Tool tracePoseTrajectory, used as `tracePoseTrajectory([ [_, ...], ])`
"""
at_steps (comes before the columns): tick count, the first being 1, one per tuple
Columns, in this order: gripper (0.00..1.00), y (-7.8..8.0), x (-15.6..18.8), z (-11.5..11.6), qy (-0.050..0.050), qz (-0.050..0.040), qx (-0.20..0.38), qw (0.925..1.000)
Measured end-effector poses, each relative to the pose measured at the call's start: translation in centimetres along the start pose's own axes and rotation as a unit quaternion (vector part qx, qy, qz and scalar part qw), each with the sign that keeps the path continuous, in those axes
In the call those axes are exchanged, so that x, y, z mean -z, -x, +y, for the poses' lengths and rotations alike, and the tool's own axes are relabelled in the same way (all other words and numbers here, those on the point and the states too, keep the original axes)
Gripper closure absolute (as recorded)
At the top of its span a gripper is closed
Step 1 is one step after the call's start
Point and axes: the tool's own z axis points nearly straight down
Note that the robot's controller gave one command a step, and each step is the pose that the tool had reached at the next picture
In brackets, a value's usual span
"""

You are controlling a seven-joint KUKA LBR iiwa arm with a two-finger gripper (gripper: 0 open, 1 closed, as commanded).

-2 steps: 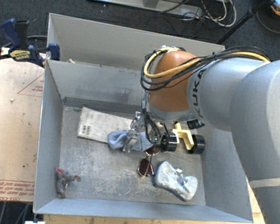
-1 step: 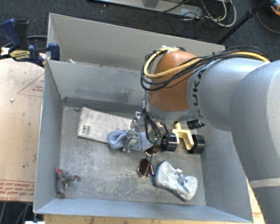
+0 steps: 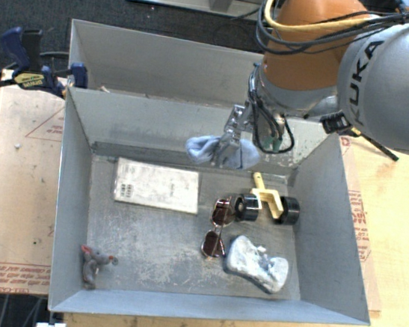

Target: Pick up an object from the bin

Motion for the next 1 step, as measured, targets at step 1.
tracePoseTrajectory([
  [1,1.0,-0.16,-0.54,-0.04,-0.001,0.0043,0.0,1.0],
])
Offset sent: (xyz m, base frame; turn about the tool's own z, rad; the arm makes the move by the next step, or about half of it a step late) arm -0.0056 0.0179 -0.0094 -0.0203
